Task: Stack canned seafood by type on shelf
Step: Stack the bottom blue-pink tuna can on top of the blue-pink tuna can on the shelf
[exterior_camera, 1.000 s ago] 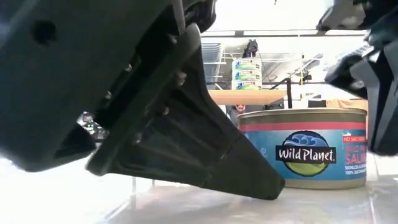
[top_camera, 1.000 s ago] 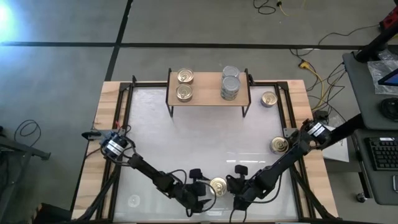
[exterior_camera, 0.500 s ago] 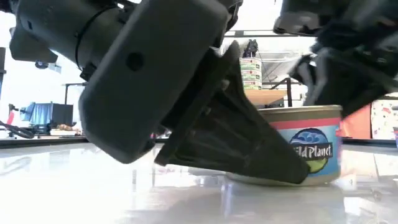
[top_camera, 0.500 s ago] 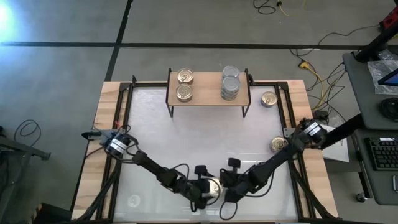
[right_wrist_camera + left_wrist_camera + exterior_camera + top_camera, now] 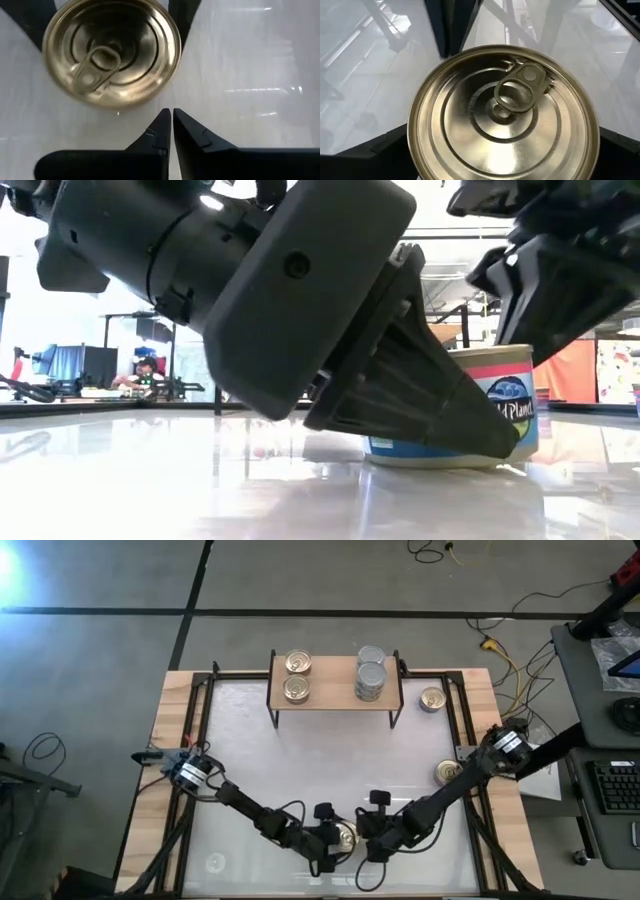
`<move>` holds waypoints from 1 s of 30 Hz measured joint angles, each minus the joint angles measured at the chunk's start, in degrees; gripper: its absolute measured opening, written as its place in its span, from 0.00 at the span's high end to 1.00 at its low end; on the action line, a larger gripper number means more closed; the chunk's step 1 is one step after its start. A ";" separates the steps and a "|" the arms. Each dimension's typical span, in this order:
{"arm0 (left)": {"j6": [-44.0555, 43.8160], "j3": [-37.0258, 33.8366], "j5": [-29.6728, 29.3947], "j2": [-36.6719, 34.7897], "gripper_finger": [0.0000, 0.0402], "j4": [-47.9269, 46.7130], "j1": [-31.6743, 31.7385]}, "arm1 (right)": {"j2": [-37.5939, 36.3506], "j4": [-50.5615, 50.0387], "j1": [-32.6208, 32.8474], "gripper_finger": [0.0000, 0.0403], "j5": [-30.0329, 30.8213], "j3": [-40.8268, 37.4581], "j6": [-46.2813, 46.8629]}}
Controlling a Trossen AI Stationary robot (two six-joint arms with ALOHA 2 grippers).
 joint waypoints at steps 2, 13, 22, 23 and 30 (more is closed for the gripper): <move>-1.36 0.00 0.00 0.00 0.01 -0.56 0.01 | -1.07 -1.65 0.44 0.97 0.04 0.11 0.99; -0.58 -0.02 -0.24 -9.36 0.09 -17.42 -0.68 | -6.04 -3.58 1.53 0.97 0.09 1.16 1.05; 13.06 -1.14 -2.37 -33.88 0.09 -45.55 1.93 | -12.60 -3.11 -1.24 0.97 6.71 6.16 -17.96; 14.70 -2.04 -2.20 -36.57 0.08 -47.48 3.12 | -13.07 -3.10 -2.53 0.97 8.23 6.61 -20.98; 25.64 -10.62 16.25 -54.37 0.08 -49.53 17.42 | -13.09 -2.60 -15.40 0.97 8.65 11.12 -34.57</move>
